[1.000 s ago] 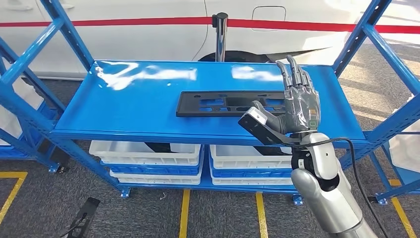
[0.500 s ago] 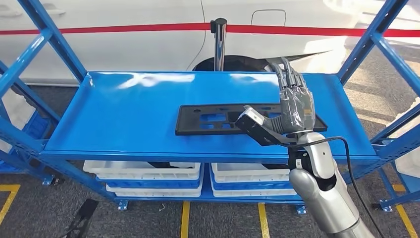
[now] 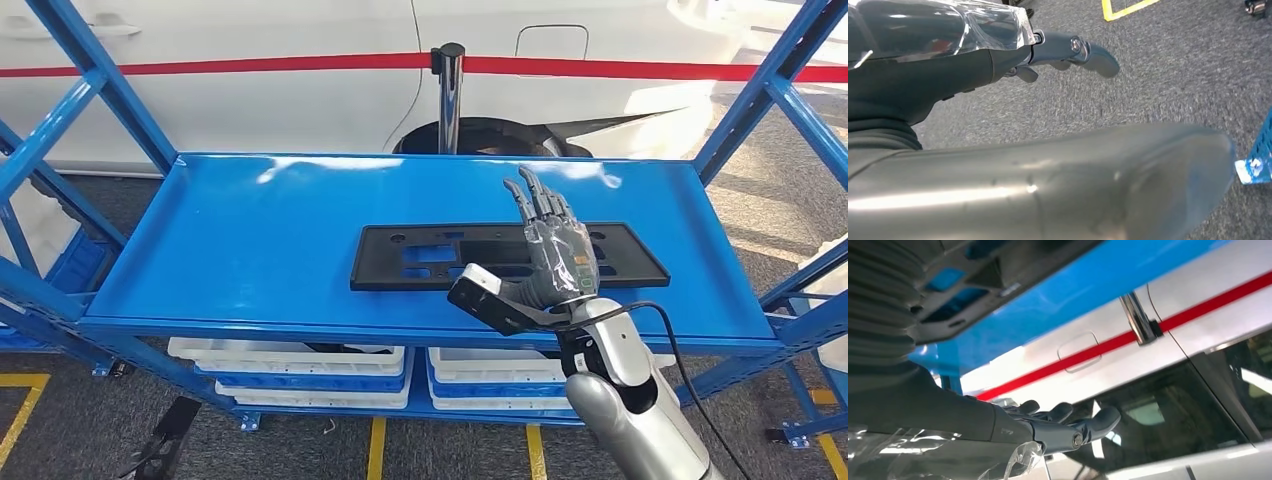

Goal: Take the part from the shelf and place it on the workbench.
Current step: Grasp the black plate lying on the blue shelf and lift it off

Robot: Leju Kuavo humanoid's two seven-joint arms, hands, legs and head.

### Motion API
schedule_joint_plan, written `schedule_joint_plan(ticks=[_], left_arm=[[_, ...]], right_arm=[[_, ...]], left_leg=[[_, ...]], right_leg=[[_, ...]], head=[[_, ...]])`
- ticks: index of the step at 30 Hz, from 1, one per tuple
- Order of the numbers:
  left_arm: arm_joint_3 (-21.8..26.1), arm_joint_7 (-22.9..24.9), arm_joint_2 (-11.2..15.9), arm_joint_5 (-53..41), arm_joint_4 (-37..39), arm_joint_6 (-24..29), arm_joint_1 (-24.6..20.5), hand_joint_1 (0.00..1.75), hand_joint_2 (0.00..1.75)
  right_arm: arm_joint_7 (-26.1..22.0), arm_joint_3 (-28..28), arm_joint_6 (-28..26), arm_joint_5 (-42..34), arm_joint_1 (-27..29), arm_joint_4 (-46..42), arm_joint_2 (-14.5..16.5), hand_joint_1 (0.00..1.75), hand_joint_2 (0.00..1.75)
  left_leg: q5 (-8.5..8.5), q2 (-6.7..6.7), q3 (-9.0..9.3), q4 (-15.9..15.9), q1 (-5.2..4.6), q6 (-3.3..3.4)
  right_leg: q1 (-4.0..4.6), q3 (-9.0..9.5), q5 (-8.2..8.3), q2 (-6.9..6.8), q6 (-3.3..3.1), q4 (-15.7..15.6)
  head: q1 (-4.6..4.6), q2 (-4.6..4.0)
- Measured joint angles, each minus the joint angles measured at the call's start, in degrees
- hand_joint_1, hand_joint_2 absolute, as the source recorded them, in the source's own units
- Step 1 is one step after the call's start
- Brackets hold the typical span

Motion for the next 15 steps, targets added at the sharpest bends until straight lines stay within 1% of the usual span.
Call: schedule_joint_plan(ticks=[1,2,3,5,6,7,8,9,10,11,12,13,14,15], left_arm=[[0.0,0.0,0.0,0.0,0.0,0.0,0.1,0.0,0.0],[0.0,0.0,0.0,0.1,0.0,0.1,0.1,0.0,0.0],[0.0,0.0,0.0,0.1,0.0,0.1,0.2,0.0,0.0],[0.0,-0.1,0.1,0.2,0.0,0.2,0.3,0.0,0.0],[0.0,-0.1,0.1,0.3,0.0,0.2,0.4,0.0,0.0],[-0.1,-0.2,0.1,0.4,0.0,0.2,0.5,0.0,0.0],[-0.1,-0.2,0.1,0.4,0.0,0.2,0.6,0.0,0.0],[0.0,-0.3,0.1,0.4,0.0,0.3,0.6,0.0,0.0],[0.0,-0.3,0.1,0.4,0.0,0.3,0.6,0.0,0.0],[-0.1,-0.3,0.1,0.4,0.0,0.3,0.6,0.0,0.0],[-0.1,-0.3,0.1,0.4,0.0,0.3,0.5,0.0,0.0],[-0.1,-0.3,0.1,0.4,0.0,0.3,0.6,0.0,0.0],[-0.1,-0.3,0.1,0.4,0.0,0.3,0.6,0.0,0.0],[0.0,-0.3,0.1,0.4,0.0,0.3,0.6,0.0,0.0]], right_arm=[[0.4,0.3,0.3,-0.3,0.3,-0.3,0.1,0.0,1.75],[0.8,0.5,0.6,-0.7,0.6,-0.7,0.2,0.0,1.75],[1.3,0.7,0.9,-1.1,0.8,-1.3,0.3,0.0,1.75],[2.1,1.0,1.8,-2.0,1.4,-2.7,0.3,0.0,1.75],[2.5,1.2,2.3,-2.6,1.8,-3.5,0.4,0.0,1.75],[2.9,1.4,3.0,-3.3,2.3,-4.4,0.4,0.0,1.75],[3.2,1.6,3.6,-4.0,2.6,-5.4,0.4,0.0,1.75],[3.3,1.7,4.2,-4.7,2.8,-6.4,0.4,0.0,1.75],[3.5,1.7,4.7,-5.2,2.9,-7.4,0.4,0.0,1.75],[3.6,1.8,4.9,-5.5,3.0,-8.2,0.4,0.0,1.75],[3.6,1.9,5.1,-5.7,3.0,-8.9,0.4,0.0,1.75],[3.7,2.0,5.2,-5.8,3.1,-9.5,0.4,0.0,1.75],[3.8,2.1,5.4,-5.9,3.2,-10.0,0.4,0.0,1.75],[3.8,2.3,5.5,-5.9,3.4,-10.6,0.4,0.0,1.75]], left_leg=[[-0.39,0.08,-0.19,0.4,0.09,-0.28],[-1.33,0.19,-0.81,1.8,0.17,-0.59],[-2.83,0.31,-1.97,4.4,0.22,-0.87],[-6.61,0.46,-5.84,12.5,0.26,-1.3],[-7.72,0.47,-7.6,15.9,0.26,-1.39],[-7.82,0.49,-8.58,17.6,0.26,-1.4],[-6.76,0.5,-8.38,16.9,0.25,-1.32],[-4.77,0.52,-7.01,13.7,0.23,-1.14],[-2.49,0.53,-5.02,9.3,0.17,-0.85],[-0.84,0.55,-2.97,5.1,0.01,-0.53],[0.18,0.57,-1.48,2.1,-0.14,-0.25],[0.46,0.57,-0.68,0.5,-0.3,-0.05],[0.26,0.56,-0.4,0.2,-0.44,0.08],[0.3,0.55,-0.36,0.0,-0.36,0.25]], right_leg=[[-0.05,0.04,0.03,0.0,-0.28,-0.1],[-0.13,0.09,0.06,-0.01,-0.6,-0.2],[-0.22,0.15,0.06,-0.02,-0.87,-0.2],[-0.17,0.25,-0.13,-0.02,-1.3,-0.2],[-0.1,0.32,-0.23,-0.01,-1.44,-0.2],[-0.03,0.44,-0.36,0.02,-1.53,-0.2],[0.04,0.61,-0.51,0.07,-1.57,-0.2],[0.09,0.88,-0.69,0.13,-1.55,-0.2],[0.13,1.19,-0.91,0.17,-1.48,-0.2],[0.3,1.46,-1.14,0.21,-1.34,-0.2],[0.41,1.63,-1.31,0.25,-1.19,-0.1],[0.5,1.71,-1.41,0.27,-1.04,-0.2],[0.55,1.74,-1.46,0.29,-0.9,-0.2],[0.54,1.78,-1.5,0.32,-0.7,-0.3]], head=[[-0.03,0.0],[-0.06,0.0],[-0.09,0.0],[-0.18,0.0],[-0.19,0.0],[-0.2,0.0],[-0.21,0.0],[-0.21,0.0],[-0.21,0.0],[-0.21,0.0],[-0.21,0.0],[-0.21,0.0],[-0.2,0.0],[-0.19,0.0]])
